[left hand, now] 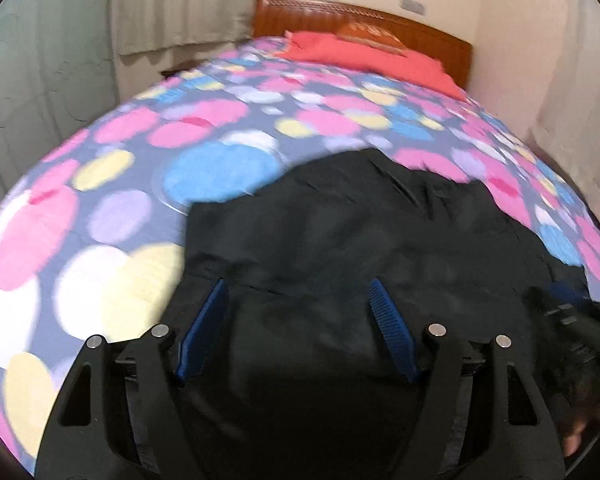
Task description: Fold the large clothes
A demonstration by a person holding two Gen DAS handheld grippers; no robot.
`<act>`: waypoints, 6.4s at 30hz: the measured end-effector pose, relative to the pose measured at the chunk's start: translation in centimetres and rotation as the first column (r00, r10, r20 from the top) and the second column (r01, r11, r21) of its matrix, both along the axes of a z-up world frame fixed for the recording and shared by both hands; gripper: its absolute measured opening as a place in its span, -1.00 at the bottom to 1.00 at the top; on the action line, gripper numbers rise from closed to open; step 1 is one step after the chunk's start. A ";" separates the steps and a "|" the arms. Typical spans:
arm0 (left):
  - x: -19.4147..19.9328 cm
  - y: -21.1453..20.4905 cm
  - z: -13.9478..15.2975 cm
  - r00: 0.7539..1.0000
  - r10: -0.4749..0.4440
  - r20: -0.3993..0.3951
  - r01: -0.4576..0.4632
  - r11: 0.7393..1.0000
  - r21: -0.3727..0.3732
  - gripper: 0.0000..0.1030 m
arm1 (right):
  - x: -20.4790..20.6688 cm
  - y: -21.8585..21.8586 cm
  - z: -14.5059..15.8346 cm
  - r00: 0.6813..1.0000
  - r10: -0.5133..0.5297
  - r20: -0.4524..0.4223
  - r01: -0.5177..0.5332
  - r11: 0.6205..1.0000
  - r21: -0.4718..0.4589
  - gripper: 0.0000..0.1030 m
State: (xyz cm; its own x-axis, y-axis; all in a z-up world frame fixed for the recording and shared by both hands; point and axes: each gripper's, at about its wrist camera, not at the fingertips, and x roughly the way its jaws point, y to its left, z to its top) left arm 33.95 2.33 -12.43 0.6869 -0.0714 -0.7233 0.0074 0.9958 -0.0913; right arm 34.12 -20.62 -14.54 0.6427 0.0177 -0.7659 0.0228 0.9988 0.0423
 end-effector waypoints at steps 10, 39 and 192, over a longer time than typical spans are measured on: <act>-0.6 -1.0 -0.4 1.000 -0.008 -0.004 0.009 0.997 0.083 0.41 | -2.0 -2.4 0.8 0.998 -0.063 0.029 0.064 0.998 -0.030 0.05; -5.3 2.1 -0.8 0.996 0.043 -0.077 -0.037 0.996 0.082 0.53 | -10.8 -7.1 0.7 0.985 -0.169 0.028 0.169 0.985 -0.024 0.28; 8.9 6.8 -3.3 0.973 0.193 -0.125 -0.191 0.981 0.026 0.66 | 4.6 -15.9 -2.3 0.966 -0.253 -0.057 0.258 0.961 0.097 0.41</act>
State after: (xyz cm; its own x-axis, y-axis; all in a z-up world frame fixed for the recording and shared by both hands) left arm 42.80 9.15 -15.72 0.5897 0.0633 -0.8052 -0.1951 0.9786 -0.0660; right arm 38.74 -36.48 -16.80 0.6020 -0.0623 -0.7960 0.2807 0.9499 0.1379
